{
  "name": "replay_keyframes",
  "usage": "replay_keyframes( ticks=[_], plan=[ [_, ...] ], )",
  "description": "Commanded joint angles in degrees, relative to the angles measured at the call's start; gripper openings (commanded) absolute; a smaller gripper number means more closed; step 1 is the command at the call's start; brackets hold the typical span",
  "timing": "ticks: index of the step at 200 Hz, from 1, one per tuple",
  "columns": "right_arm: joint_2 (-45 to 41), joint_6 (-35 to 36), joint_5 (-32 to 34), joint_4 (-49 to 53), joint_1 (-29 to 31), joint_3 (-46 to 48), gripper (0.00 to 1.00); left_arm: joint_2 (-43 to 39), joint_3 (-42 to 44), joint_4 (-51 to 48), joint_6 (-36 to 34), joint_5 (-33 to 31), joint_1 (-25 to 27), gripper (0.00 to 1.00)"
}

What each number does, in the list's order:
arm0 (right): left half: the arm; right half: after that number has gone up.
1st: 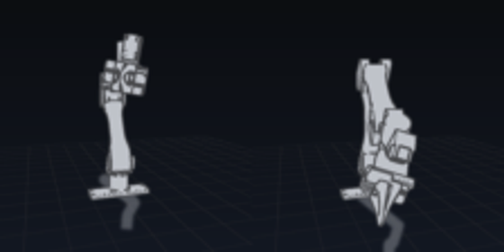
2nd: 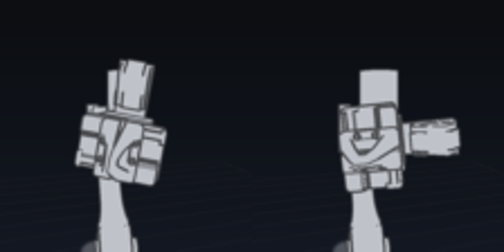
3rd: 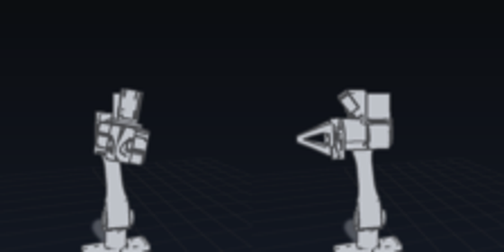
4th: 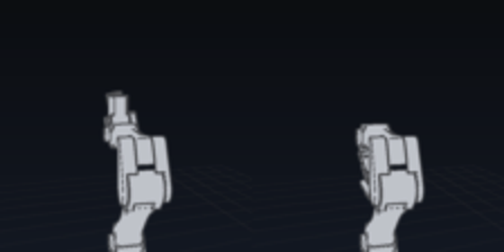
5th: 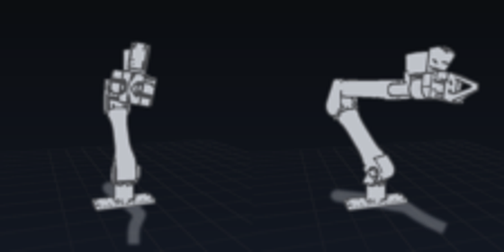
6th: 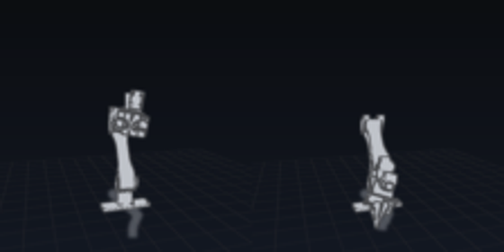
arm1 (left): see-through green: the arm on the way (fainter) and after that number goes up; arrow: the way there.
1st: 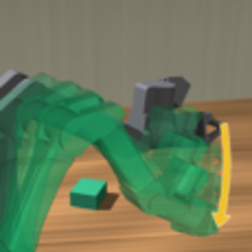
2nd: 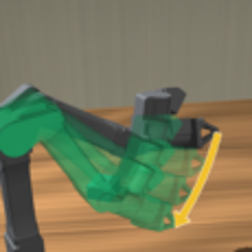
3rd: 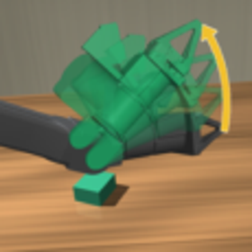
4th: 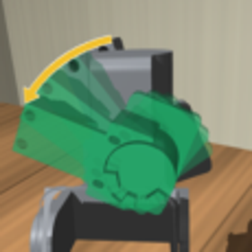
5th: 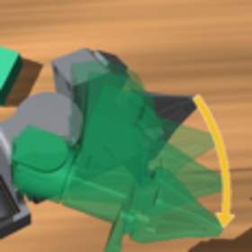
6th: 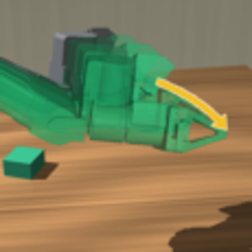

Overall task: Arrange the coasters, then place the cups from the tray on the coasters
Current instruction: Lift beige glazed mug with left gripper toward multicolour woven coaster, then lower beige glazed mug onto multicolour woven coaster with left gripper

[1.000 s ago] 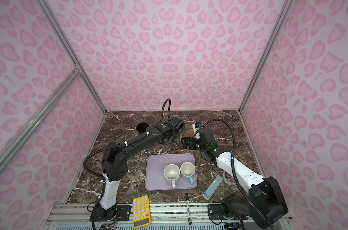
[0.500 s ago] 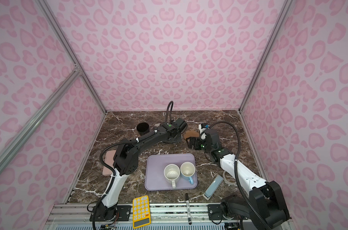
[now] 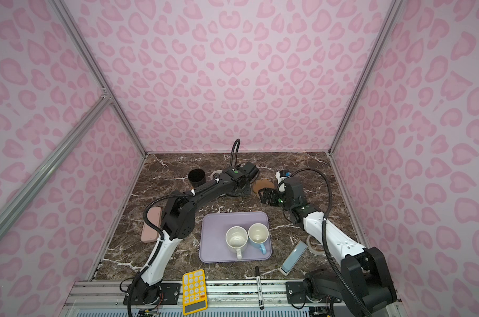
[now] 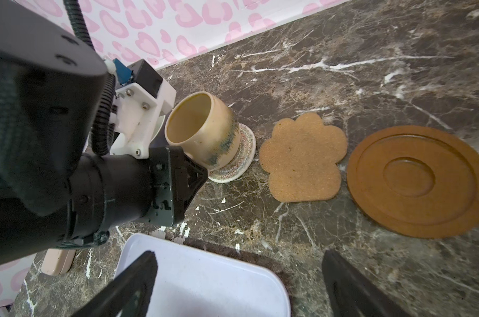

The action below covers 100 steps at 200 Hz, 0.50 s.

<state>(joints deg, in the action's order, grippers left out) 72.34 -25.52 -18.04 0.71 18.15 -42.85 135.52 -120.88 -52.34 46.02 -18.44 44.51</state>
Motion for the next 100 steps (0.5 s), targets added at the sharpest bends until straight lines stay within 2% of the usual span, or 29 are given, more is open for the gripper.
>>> replay_keyframes(
  ticks=[1, 42, 100],
  plan=[
    [0.34, -0.26, -0.5, -1.25, -0.07, 0.37, 0.95, -2.42, 0.44, -0.95, 1.07, -4.5, 0.17, 0.0],
    [0.72, -0.46, -0.68, -1.65, -0.14, 0.64, 0.95, -4.81, 0.78, -0.26, -1.26, -6.17, 1.6, 0.0],
    [0.7, -0.45, -0.77, -1.46, -0.14, 0.64, 0.95, -4.95, 2.78, 0.58, -0.13, -5.54, 2.24, 0.0]
  ],
)
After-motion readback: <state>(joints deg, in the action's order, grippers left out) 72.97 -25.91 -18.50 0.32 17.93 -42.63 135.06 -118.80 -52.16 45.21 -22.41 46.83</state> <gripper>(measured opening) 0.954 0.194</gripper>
